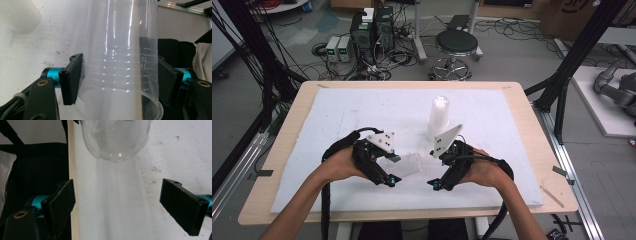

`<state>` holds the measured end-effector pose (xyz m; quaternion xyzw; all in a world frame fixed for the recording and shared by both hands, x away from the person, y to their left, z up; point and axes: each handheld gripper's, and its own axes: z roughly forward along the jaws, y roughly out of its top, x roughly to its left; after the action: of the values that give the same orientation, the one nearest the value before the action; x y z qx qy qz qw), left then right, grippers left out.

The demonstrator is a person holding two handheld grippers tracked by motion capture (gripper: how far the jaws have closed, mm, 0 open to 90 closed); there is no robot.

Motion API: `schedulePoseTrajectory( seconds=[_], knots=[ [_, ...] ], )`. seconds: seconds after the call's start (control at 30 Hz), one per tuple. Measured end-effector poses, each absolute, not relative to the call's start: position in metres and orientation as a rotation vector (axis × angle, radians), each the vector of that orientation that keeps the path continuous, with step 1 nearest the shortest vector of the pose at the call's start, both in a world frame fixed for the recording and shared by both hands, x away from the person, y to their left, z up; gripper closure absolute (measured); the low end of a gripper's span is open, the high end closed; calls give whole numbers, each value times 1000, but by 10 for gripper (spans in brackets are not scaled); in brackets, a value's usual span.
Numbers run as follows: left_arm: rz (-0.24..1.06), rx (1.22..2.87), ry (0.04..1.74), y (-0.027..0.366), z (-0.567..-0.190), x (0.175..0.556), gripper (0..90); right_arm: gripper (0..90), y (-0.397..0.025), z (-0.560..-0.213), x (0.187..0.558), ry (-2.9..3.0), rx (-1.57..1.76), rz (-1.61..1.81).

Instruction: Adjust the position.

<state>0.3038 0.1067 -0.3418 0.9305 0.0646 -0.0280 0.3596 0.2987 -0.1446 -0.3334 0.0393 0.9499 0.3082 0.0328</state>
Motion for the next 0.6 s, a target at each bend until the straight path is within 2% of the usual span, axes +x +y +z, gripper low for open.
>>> schedulePoseTrajectory(
  seconds=[0.6],
  knots=[
    [-43,2482,104,78,-340,303,334,143,-127,-337,303,2971,77,936]
  ],
)
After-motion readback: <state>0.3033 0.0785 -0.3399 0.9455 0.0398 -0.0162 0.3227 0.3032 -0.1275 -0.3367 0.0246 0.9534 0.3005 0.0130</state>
